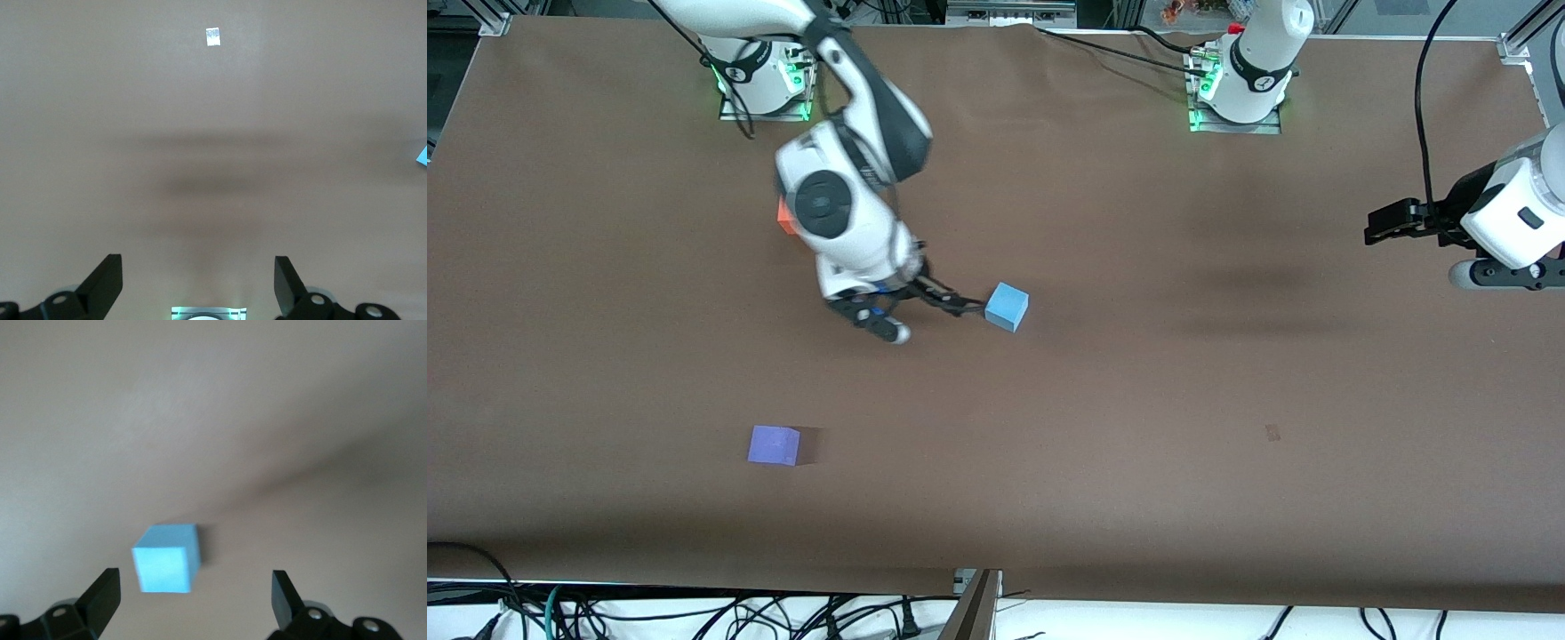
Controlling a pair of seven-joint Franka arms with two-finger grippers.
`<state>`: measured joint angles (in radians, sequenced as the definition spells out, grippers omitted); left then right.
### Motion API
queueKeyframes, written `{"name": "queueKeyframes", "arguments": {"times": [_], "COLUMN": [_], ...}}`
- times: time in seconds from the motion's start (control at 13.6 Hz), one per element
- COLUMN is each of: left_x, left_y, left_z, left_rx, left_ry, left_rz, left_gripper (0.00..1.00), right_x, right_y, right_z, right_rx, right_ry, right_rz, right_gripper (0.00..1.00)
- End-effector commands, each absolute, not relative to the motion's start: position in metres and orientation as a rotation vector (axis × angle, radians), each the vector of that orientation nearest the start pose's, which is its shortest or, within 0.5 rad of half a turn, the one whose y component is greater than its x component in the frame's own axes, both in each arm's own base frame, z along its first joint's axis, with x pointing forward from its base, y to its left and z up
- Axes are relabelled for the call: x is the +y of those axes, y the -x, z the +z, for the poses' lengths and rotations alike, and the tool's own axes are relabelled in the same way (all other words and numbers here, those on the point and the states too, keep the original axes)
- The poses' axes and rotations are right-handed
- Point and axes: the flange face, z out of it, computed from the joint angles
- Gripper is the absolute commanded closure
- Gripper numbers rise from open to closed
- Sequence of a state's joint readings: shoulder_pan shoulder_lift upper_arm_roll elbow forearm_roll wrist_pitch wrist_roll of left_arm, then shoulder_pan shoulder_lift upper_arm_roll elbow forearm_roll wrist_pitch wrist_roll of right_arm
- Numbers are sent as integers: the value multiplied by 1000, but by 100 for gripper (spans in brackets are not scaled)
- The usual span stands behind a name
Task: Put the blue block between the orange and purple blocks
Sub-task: 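Retract the left gripper while the right gripper reaches the blue block, then lower the right gripper and close it on the blue block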
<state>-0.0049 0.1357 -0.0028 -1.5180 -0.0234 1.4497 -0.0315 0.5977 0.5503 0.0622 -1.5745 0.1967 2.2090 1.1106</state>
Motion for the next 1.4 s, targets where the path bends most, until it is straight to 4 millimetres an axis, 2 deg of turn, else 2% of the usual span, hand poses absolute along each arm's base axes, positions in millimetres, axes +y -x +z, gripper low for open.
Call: {"name": "queueKeyframes", "arguments": {"times": [0.0, 0.07, 0.22, 0.44, 0.52, 0.81, 1.11, 1.18, 1.33], "left_x": [-3, -1, -1, -6, -6, 2, 1, 2, 3], "left_y": [-577, -577, -577, -577, -577, -577, -578, -578, -579], "left_z": [565, 565, 564, 564, 564, 564, 563, 561, 560], "left_rx": [-18, -21, -21, -6, -8, -25, -28, -30, -33], "left_ry": [3152, 3151, 3156, 3155, 3152, 3154, 3165, 3166, 3166], "left_rz": [330, 330, 333, 333, 333, 333, 336, 341, 343], "left_gripper": [0, 0, 0, 0, 0, 0, 0, 0, 0], "right_x": [487, 505, 524, 528, 534, 524, 526, 525, 529], "right_y": [-547, -535, -516, -508, -500, -504, -499, -499, -493], "right_z": [282, 268, 242, 223, 218, 215, 207, 205, 192], "right_rx": [935, 950, 918, 908, 881, 823, 798, 797, 776], "right_ry": [2737, 2719, 2740, 2771, 2792, 2888, 2918, 2921, 2940], "right_rz": [103, 92, 89, 106, 101, 49, 32, 34, 36], "right_gripper": [0, 0, 0, 0, 0, 0, 2, 8, 27]}}
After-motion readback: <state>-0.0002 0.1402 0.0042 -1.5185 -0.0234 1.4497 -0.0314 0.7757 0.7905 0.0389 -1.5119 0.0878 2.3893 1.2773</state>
